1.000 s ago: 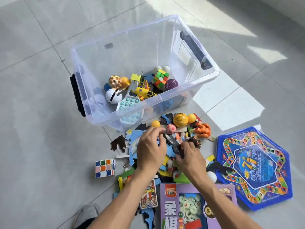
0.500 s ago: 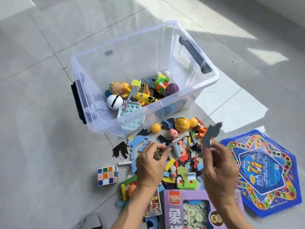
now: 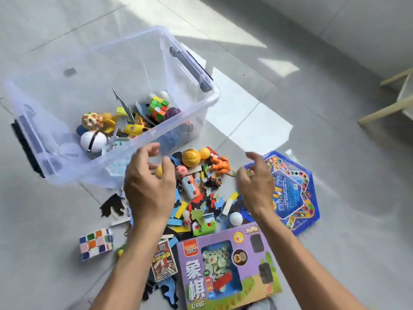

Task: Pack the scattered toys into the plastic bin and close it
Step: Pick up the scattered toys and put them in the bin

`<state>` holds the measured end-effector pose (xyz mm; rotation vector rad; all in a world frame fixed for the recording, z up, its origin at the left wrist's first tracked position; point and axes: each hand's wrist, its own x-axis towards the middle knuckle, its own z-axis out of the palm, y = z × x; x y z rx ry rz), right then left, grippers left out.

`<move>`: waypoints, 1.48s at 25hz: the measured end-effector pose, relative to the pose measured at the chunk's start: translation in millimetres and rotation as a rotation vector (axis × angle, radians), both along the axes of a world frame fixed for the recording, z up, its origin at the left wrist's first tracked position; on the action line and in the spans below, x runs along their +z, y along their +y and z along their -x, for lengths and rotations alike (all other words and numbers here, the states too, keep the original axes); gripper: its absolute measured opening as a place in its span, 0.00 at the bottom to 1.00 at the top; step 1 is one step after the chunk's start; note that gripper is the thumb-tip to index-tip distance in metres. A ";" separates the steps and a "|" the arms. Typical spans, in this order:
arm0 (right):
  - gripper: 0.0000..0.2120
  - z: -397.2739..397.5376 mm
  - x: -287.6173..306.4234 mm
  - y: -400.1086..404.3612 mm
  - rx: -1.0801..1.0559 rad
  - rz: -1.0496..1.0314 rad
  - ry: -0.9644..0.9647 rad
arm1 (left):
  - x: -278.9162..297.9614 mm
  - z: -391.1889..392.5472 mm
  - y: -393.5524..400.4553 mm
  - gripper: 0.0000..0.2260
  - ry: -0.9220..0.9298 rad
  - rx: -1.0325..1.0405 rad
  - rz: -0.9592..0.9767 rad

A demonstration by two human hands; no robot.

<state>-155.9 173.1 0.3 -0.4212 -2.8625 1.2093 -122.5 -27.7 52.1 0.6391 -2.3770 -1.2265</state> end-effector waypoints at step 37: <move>0.09 14.2 -1.9 -17.4 0.053 0.281 -0.184 | 20.8 16.3 -29.7 0.10 0.100 -0.002 -0.018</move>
